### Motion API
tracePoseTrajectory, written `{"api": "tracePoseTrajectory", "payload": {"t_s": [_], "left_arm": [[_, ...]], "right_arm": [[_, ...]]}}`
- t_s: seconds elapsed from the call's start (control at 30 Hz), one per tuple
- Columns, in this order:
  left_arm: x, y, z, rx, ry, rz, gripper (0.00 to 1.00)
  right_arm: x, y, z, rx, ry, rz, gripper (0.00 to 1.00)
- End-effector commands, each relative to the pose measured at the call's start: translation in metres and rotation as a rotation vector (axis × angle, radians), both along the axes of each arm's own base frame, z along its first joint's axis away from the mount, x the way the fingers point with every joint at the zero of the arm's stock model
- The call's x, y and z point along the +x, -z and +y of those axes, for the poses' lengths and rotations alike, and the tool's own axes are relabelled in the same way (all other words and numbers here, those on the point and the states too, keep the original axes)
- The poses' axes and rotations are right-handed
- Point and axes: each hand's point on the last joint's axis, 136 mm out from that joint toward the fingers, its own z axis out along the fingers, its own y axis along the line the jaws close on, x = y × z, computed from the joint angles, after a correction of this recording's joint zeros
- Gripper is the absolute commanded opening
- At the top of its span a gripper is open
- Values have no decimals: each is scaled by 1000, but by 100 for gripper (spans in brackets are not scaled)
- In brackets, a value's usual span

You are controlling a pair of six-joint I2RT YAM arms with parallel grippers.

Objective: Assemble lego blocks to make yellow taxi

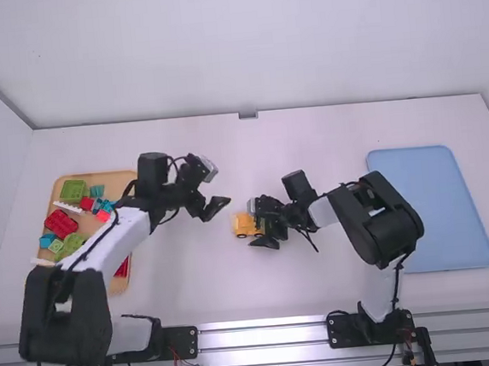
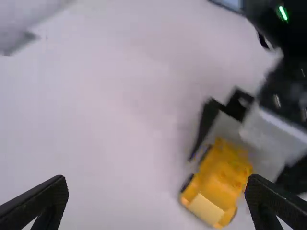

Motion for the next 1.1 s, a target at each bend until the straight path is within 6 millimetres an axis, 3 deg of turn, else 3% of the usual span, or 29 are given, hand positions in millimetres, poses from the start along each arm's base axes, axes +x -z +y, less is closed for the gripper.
{"api": "tracePoseTrajectory", "payload": {"t_s": [0.0,0.13,0.2,0.23,0.33,0.5,0.63,0.77,0.87,0.9,0.97,1.0,1.07], "left_arm": [[14,-29,33,-70,-305,54,99],[17,-62,64,-150,-547,32,99],[16,-75,76,-187,-640,20,99],[13,-84,82,-192,-686,-2,99],[10,-96,87,-192,-717,-44,99],[8,-108,98,-192,-759,-91,99],[9,-110,94,-198,-748,-100,99],[12,-112,97,-203,-756,-112,99],[16,-112,97,-206,-756,-121,99],[16,-112,97,-206,-756,-120,99],[21,-112,97,-209,-755,-127,99],[21,-112,97,-209,-755,-128,99],[27,-110,97,-212,-755,-134,99]], "right_arm": [[9,5,5,-49,34,-10,99],[6,5,9,-48,20,-16,98],[7,5,7,-48,24,-15,88],[7,5,7,-49,26,-15,74],[7,5,7,-48,24,-16,56],[6,4,10,-45,20,-16,50],[17,-6,6,-52,40,-8,48],[43,-33,-25,-162,160,-7,43],[68,-52,-70,-295,284,-49,38],[70,-53,-73,-300,291,-51,39],[85,-66,-113,-370,410,-67,38],[87,-68,-119,-377,426,-69,38],[97,-75,-157,-410,544,-59,38]]}}
